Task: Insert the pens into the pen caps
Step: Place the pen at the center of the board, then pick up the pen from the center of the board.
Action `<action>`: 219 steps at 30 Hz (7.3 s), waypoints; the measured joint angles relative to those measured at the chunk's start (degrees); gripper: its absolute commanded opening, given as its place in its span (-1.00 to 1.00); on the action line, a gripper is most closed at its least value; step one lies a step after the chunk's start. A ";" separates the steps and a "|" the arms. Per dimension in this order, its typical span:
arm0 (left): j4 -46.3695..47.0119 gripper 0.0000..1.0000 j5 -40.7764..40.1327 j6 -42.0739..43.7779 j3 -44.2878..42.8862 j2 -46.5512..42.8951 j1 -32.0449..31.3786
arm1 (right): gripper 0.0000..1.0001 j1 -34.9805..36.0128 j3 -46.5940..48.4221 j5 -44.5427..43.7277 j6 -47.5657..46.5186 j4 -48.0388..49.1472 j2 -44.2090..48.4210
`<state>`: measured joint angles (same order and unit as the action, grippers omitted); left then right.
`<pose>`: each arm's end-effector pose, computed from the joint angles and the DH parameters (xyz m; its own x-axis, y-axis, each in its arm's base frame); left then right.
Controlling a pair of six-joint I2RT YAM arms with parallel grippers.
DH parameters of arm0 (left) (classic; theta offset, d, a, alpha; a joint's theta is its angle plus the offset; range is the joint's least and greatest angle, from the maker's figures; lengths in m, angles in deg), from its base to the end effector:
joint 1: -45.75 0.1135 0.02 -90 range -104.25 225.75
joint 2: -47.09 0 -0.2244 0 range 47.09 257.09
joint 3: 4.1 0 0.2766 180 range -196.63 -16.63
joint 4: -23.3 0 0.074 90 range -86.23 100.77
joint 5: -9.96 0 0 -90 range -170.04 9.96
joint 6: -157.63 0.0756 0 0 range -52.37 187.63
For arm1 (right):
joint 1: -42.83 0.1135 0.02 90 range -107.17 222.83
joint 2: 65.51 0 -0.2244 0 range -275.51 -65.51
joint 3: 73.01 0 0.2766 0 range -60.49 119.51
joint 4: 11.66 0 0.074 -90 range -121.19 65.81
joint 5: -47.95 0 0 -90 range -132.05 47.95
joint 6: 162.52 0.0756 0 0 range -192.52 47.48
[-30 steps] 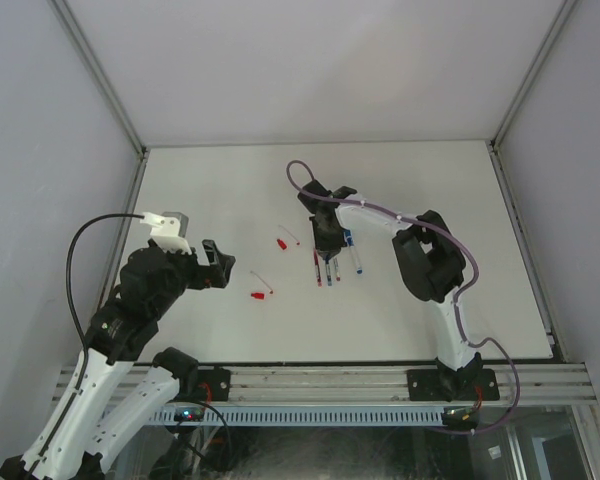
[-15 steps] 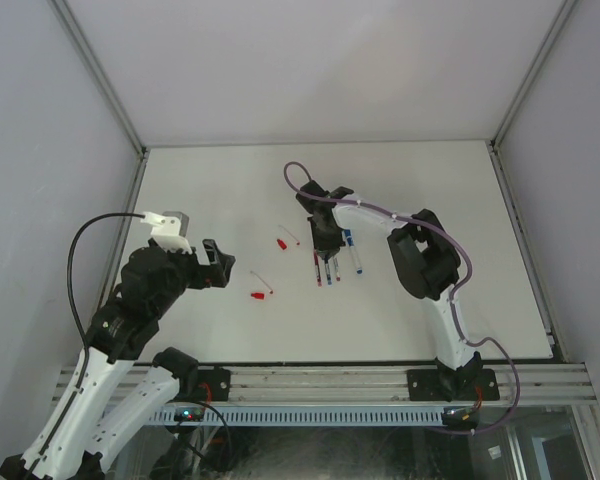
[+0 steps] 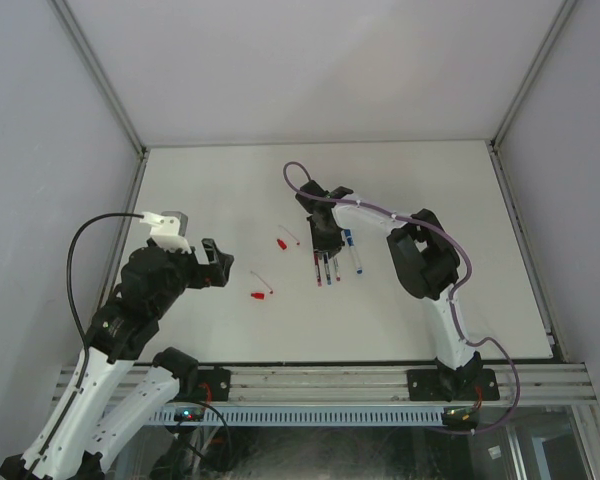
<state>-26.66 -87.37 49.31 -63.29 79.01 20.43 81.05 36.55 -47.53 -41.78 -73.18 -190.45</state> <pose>0.1965 -0.0823 0.3014 -0.4309 -0.1410 -0.8913 0.1921 0.9508 -0.2433 0.3573 0.2721 0.0787 -0.9638 -0.1113 -0.2423 -0.1236 0.9917 0.0359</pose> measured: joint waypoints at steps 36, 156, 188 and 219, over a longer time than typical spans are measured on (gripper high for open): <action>-0.02 1.00 -1.99 -0.02 0.00 -0.28 0.00 | -0.11 7.02 -23.89 1.62 -8.66 14.88 52.43; -1.03 1.00 -14.99 -1.62 0.96 -15.32 0.02 | -0.57 21.22 0.52 -2.84 -11.56 15.19 -1.99; 5.11 1.00 -0.37 -14.16 9.81 -11.37 0.02 | -1.00 18.01 -36.09 3.41 -5.42 40.48 31.30; 23.39 0.33 12.57 -23.32 16.92 -4.39 0.02 | -1.00 19.21 -40.65 14.73 -1.27 65.85 37.42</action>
<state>-3.28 -74.81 25.99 -46.37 74.62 20.45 100.26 -4.11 -32.79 -43.05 -7.33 -153.03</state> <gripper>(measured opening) 0.681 0.022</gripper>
